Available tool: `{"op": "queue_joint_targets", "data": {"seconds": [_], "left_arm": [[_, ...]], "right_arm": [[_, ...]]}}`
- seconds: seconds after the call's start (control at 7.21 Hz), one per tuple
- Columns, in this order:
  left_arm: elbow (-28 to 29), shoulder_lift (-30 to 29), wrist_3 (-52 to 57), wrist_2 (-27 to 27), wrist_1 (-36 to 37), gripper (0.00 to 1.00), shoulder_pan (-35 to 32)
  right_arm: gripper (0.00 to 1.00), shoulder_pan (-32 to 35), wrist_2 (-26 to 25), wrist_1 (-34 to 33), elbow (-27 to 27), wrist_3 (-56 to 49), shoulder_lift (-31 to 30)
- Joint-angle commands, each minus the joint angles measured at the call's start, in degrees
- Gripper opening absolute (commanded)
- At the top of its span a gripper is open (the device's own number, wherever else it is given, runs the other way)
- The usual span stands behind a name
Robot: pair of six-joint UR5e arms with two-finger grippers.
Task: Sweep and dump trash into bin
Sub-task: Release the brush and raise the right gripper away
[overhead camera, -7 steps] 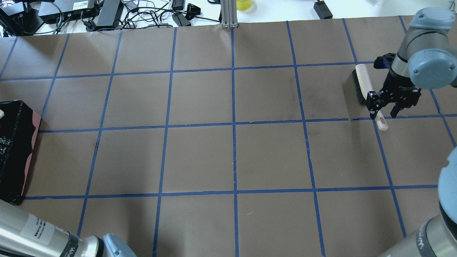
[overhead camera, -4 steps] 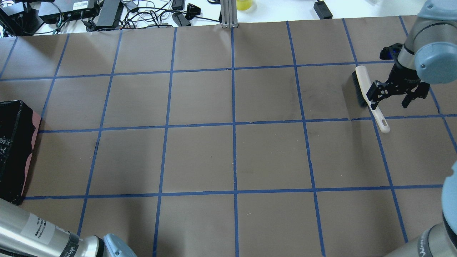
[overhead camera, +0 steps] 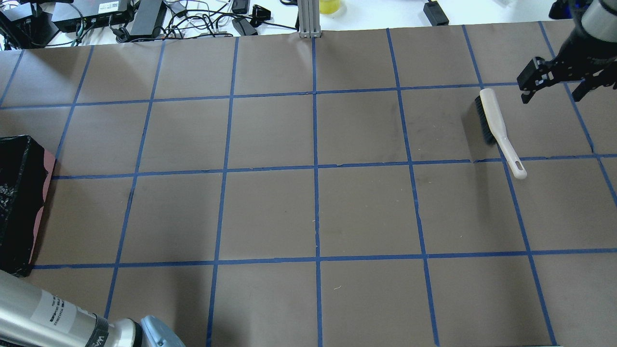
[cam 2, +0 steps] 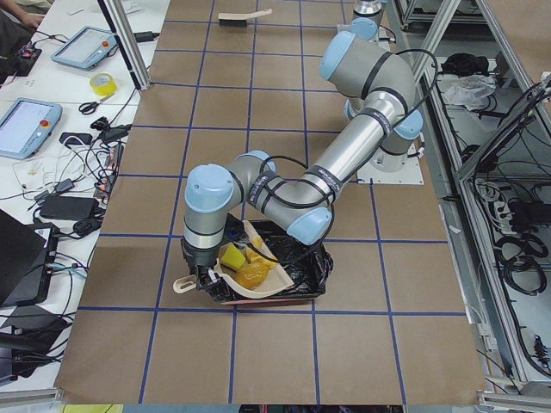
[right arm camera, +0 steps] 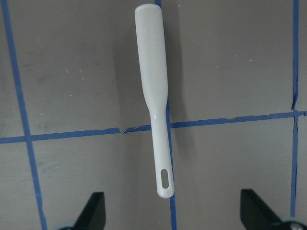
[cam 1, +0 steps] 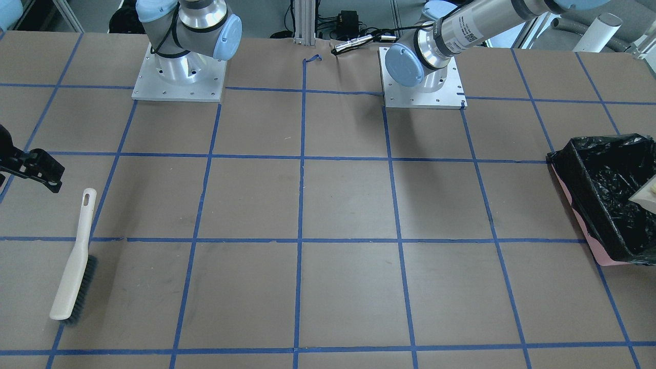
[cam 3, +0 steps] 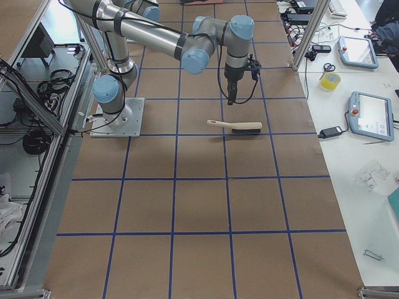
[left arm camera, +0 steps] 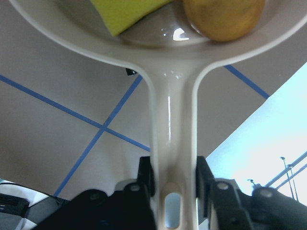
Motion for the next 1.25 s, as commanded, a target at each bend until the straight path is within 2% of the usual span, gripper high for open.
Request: {"op": "queue_joint_targets", "data": {"seconds": [0.0, 0.28, 0.42, 0.69, 1.11], "left_arm": [[-5.6, 2.9, 4.9, -1.5, 3.0, 0.0, 0.2], [-12.9, 6.4, 6.3, -1.6, 11.3, 0.0, 0.2], [-16.4, 8.0, 6.3, -1.6, 15.8, 0.0, 0.2], [-21.6, 10.9, 6.3, -1.3, 19.9, 0.0, 0.3], [-25.7, 15.4, 6.5, -3.6, 21.9, 0.0, 1.7]], "right_arm": [[1.0, 8.1, 1.6, 11.0, -11.3, 12.6, -1.6], [1.0, 16.8, 4.2, 11.5, -13.3, 21.3, -2.7], [1.0, 17.9, 4.2, 11.3, -12.7, 23.5, -5.2], [1.0, 18.2, 3.4, 12.4, -11.0, 25.1, -7.0], [1.0, 18.1, 3.5, 11.4, 0.5, 23.6, -16.3]]}}
